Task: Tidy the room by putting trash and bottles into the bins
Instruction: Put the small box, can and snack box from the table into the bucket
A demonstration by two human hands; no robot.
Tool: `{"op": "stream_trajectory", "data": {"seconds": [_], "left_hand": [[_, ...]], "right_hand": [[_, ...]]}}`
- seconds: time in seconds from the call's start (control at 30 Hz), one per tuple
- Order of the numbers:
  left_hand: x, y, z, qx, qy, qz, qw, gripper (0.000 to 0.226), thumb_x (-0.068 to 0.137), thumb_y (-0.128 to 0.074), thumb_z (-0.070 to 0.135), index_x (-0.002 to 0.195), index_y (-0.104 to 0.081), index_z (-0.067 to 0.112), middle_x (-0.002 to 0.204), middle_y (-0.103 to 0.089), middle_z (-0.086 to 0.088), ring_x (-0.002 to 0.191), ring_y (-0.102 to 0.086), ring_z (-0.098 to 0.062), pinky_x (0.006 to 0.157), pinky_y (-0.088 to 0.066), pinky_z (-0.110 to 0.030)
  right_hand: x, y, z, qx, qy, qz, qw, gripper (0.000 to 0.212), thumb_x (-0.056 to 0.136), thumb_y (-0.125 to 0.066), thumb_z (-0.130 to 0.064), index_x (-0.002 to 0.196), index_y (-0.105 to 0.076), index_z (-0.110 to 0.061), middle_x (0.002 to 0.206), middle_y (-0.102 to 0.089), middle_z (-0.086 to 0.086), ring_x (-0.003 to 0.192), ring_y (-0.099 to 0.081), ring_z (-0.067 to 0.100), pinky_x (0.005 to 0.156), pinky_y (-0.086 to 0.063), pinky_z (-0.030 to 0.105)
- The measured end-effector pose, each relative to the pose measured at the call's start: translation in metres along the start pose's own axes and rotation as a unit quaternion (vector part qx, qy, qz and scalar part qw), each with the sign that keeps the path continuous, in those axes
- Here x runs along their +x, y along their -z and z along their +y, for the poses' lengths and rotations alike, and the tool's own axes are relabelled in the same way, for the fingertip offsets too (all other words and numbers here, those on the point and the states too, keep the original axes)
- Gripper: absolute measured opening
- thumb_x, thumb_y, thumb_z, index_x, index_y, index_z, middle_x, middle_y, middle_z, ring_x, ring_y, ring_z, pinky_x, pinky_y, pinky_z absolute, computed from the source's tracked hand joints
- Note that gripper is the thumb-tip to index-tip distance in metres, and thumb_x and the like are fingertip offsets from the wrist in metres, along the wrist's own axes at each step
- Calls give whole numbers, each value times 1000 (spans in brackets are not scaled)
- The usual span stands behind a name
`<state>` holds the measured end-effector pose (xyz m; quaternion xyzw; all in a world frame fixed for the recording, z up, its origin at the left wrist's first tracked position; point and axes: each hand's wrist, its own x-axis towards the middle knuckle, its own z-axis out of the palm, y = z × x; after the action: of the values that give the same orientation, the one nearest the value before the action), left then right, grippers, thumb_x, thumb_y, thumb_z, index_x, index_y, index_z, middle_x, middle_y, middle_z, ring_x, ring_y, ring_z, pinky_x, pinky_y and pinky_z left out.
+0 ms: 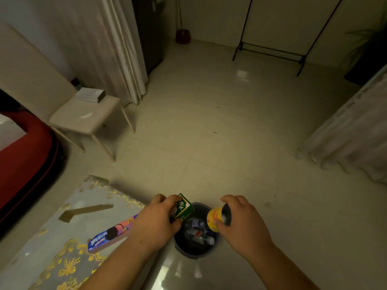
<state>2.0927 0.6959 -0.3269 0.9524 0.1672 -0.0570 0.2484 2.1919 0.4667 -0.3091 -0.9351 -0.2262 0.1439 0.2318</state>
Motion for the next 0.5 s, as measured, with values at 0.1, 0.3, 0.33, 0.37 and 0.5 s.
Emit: {"op": "stream_trajectory", "data": {"seconds": [0.1, 0.3, 0.33, 0.37, 0.5], "left_hand": [[23, -40, -6, 1, 11, -13, 1000, 60, 81, -64, 49, 138, -43, 46, 115, -51, 7, 100, -64, -20, 84, -54, -36], [72, -149, -32, 11, 46, -41, 998, 63, 80, -63, 51, 138, -42, 44, 119, -53, 6, 104, -64, -22, 83, -55, -37], [79, -169, -38, 10, 54, -51, 997, 64, 79, -63, 51, 139, -42, 44, 118, -53, 6, 105, -63, -22, 84, -55, -37], [86, -190, -46, 8, 60, -62, 996, 65, 79, -64, 50, 139, -43, 44, 119, -53, 6, 106, -62, -22, 85, -54, -37], [109, -264, -79, 28, 74, -85, 993, 65, 78, -66, 50, 139, -45, 39, 126, -51, 2, 115, -58, -24, 89, -53, -35]], "right_hand": [[19, -27, 34, -8, -4, -27, 1000, 52, 83, -66, -48, 130, -47, -35, 129, -49, -7, 112, -52, 19, 87, -50, 31], [66, -109, 108, -12, -9, -60, 998, 56, 83, -64, -51, 133, -44, -36, 131, -49, -7, 113, -52, 20, 87, -49, 30], [73, -127, 120, -18, -7, -65, 998, 57, 83, -64, -50, 134, -44, -36, 131, -49, -7, 113, -52, 20, 87, -48, 30], [79, -145, 131, -20, -7, -71, 997, 56, 83, -64, -50, 134, -44, -35, 132, -48, -7, 114, -51, 20, 86, -48, 30], [97, -218, 174, -24, -4, -88, 996, 58, 84, -66, -50, 135, -42, -37, 136, -45, -9, 118, -47, 18, 88, -51, 31]]}}
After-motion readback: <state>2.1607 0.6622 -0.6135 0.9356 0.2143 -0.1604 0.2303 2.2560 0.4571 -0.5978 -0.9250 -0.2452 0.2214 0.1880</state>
